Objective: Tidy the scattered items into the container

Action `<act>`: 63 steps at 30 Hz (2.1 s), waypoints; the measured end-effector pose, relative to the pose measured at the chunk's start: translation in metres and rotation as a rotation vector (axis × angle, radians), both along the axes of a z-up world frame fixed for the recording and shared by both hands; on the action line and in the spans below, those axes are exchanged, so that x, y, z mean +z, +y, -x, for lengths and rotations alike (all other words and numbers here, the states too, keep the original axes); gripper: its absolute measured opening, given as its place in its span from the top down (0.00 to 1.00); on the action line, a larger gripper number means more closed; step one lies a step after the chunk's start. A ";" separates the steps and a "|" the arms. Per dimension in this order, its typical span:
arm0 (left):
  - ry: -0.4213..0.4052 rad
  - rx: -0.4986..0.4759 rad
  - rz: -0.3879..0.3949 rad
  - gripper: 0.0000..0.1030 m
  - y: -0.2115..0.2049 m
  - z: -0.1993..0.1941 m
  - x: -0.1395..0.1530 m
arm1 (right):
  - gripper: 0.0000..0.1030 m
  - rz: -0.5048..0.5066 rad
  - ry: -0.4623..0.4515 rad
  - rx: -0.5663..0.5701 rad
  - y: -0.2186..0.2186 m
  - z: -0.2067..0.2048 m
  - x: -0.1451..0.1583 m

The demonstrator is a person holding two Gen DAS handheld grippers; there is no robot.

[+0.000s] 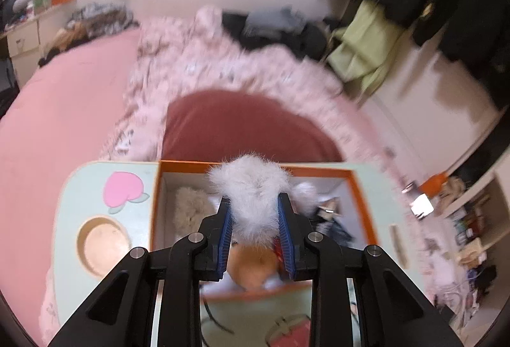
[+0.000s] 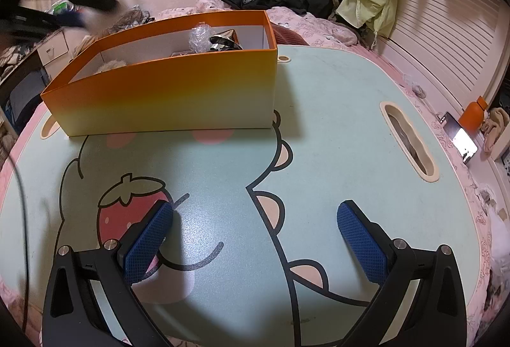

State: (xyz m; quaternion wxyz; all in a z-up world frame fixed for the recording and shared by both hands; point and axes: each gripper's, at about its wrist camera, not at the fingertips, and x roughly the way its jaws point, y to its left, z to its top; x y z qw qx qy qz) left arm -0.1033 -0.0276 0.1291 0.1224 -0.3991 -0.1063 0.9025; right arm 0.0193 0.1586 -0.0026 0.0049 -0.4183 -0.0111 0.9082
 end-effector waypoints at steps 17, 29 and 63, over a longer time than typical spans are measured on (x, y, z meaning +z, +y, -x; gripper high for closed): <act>-0.021 0.060 0.111 0.71 0.008 -0.102 -0.120 | 0.00 -0.002 0.000 -0.001 0.004 0.000 0.000; 0.212 0.119 0.223 0.01 0.022 -0.131 -0.091 | 0.07 0.090 0.112 0.044 0.019 -0.007 0.022; 0.160 0.121 0.195 0.01 0.024 -0.136 -0.107 | 0.54 -0.256 -0.083 0.222 -0.060 0.183 0.075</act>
